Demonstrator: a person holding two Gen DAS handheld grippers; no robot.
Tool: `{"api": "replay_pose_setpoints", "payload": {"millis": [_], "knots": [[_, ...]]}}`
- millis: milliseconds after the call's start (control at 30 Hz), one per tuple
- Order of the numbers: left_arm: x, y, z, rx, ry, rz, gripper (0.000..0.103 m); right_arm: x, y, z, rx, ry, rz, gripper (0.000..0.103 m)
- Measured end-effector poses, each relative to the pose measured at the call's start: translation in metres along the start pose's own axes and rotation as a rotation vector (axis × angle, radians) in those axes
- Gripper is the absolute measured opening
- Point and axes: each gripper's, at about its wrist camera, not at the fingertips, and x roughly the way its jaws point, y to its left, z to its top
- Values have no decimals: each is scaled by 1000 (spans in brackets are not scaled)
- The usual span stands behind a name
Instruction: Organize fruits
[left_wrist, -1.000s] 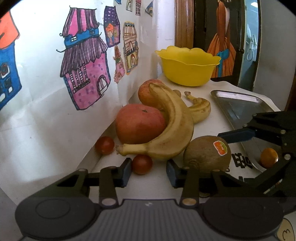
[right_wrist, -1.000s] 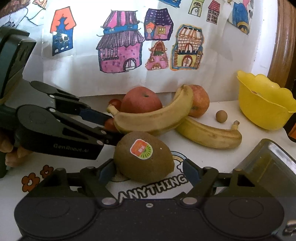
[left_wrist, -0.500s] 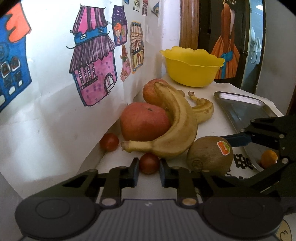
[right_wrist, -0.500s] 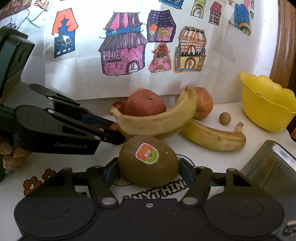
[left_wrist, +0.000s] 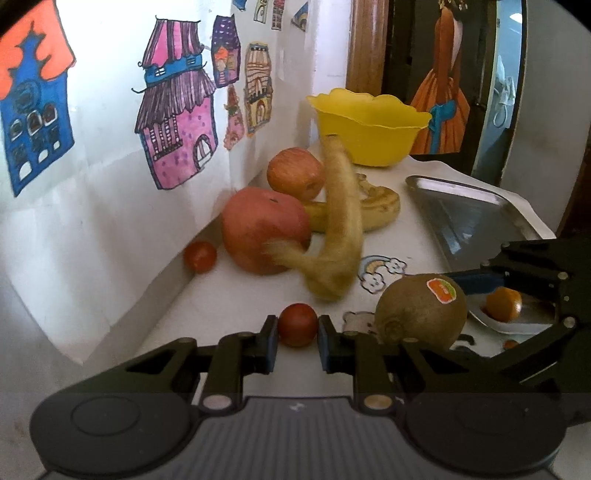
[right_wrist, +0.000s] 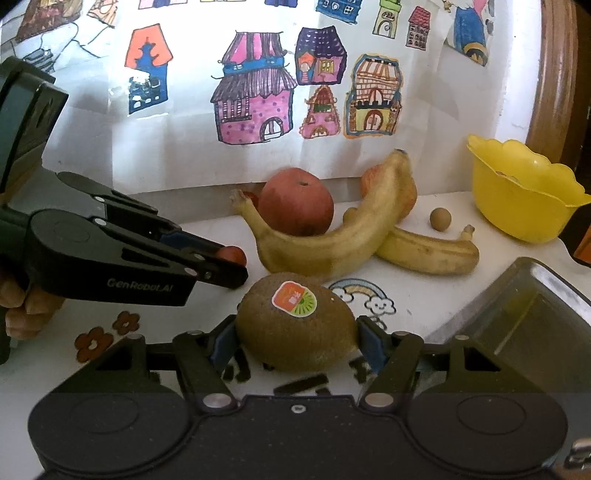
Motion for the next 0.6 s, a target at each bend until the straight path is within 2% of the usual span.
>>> {"api": "replay_pose_setpoints", "payload": {"millis": [433, 600], "knots": [[-28, -25, -17, 5, -12, -49, 24, -48, 5, -30, 55, -31, -33, 69], [-36, -33, -22, 1, -15, -57, 24, -68, 6, -42, 82, -71, -41, 69]]}}
